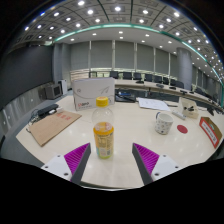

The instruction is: Pour water

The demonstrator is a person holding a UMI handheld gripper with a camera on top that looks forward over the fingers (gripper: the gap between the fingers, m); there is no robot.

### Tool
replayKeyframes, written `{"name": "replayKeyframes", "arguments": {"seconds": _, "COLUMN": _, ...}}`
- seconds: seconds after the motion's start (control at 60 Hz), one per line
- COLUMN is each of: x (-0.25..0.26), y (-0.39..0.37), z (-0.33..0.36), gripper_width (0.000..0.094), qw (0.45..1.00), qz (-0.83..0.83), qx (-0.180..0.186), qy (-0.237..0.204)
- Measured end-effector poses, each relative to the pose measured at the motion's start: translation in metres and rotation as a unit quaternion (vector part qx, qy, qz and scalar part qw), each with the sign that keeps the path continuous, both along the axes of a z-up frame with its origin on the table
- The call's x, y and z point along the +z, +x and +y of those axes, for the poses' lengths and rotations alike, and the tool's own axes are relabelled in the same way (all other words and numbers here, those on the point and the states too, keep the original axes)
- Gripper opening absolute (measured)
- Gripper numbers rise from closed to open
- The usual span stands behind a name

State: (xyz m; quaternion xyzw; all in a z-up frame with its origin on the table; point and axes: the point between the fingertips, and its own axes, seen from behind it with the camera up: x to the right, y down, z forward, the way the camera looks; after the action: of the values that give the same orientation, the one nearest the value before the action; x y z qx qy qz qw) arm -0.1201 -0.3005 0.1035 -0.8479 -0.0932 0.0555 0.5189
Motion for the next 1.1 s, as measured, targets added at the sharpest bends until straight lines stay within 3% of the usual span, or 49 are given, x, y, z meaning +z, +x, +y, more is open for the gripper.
{"name": "replayKeyframes", "arguments": {"seconds": 0.183, "x": -0.017, "y": -0.035, "z": 0.063, "gripper_width": 0.0834, "qw": 0.999, "qz": -0.002, "qx": -0.020, "qy": 0.040}}
{"name": "replayKeyframes", "arguments": {"seconds": 0.317, "x": -0.032, "y": -0.042, "z": 0.090, "gripper_width": 0.0648, "qw": 0.998, "qz": -0.002, "qx": -0.027, "qy": 0.052}}
{"name": "replayKeyframes", "arguments": {"seconds": 0.367, "x": -0.038, "y": -0.045, "z": 0.100, "gripper_width": 0.0529, "qw": 0.998, "qz": -0.008, "qx": -0.026, "qy": 0.056}}
{"name": "replayKeyframes", "arguments": {"seconds": 0.517, "x": -0.030, "y": -0.045, "z": 0.103, "gripper_width": 0.0430, "qw": 0.997, "qz": 0.005, "qx": -0.032, "qy": 0.073}}
{"name": "replayKeyframes", "arguments": {"seconds": 0.75, "x": 0.035, "y": -0.049, "z": 0.124, "gripper_width": 0.0392, "qw": 0.982, "qz": 0.178, "qx": -0.023, "qy": 0.052}}
{"name": "replayKeyframes", "arguments": {"seconds": 0.933, "x": 0.103, "y": -0.021, "z": 0.172, "gripper_width": 0.0390, "qw": 0.894, "qz": 0.446, "qx": -0.048, "qy": 0.010}}
{"name": "replayKeyframes", "arguments": {"seconds": 1.1, "x": 0.123, "y": 0.032, "z": 0.218, "gripper_width": 0.0388, "qw": 0.750, "qz": 0.653, "qx": -0.091, "qy": -0.040}}
